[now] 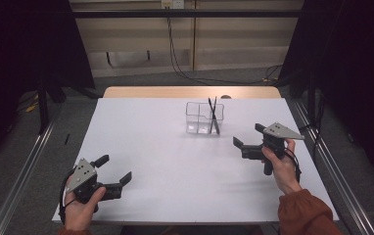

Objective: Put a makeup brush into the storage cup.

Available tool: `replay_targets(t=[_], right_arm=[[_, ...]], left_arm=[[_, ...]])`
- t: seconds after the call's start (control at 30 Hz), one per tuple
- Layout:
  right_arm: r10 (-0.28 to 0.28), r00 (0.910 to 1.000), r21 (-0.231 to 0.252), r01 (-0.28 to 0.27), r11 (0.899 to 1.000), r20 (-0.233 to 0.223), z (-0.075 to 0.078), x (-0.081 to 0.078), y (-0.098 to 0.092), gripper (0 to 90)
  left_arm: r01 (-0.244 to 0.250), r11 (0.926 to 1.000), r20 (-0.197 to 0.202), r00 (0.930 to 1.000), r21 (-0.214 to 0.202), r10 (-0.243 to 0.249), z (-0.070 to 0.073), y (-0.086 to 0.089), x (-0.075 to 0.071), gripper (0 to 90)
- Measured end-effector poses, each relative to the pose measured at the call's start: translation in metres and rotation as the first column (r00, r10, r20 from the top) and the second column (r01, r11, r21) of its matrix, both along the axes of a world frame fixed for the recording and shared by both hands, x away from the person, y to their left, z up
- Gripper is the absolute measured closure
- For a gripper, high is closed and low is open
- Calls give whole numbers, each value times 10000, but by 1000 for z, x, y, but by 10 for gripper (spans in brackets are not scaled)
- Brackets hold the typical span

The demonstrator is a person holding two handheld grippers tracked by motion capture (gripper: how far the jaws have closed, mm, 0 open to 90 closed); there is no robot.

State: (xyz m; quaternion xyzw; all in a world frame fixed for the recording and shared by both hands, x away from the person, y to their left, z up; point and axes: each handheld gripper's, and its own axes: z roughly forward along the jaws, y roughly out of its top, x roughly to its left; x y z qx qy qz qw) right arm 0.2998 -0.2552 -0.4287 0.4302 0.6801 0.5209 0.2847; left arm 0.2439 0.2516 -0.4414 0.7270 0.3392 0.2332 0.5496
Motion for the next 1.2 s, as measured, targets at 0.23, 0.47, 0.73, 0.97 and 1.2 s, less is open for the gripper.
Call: replay_targets(t=[0.23,0.47,0.73,0.97,1.2], right_arm=[[-109,9998,158,112,9998,-182,-6,-19,-11,4],[-266,9996,116,267,9996,-28,-9,-37,-20,7],[-486,9984,203,481,9986,279,-10,-56,-27,7],[-559,9978,-166,565,9983,362,-17,-70,-31,7],[-615,9977,-130,619,9980,281,-19,-81,-34,5]], left_arm=[[-19,9996,61,10000,-277,21,1,0,-1,25],[-36,9998,66,10000,-181,37,0,2,-3,25],[-175,9997,59,9998,-192,176,0,4,-6,25],[-3,9999,73,10000,-154,4,1,1,-7,25],[-126,9997,102,9999,-217,129,2,4,-8,25]])
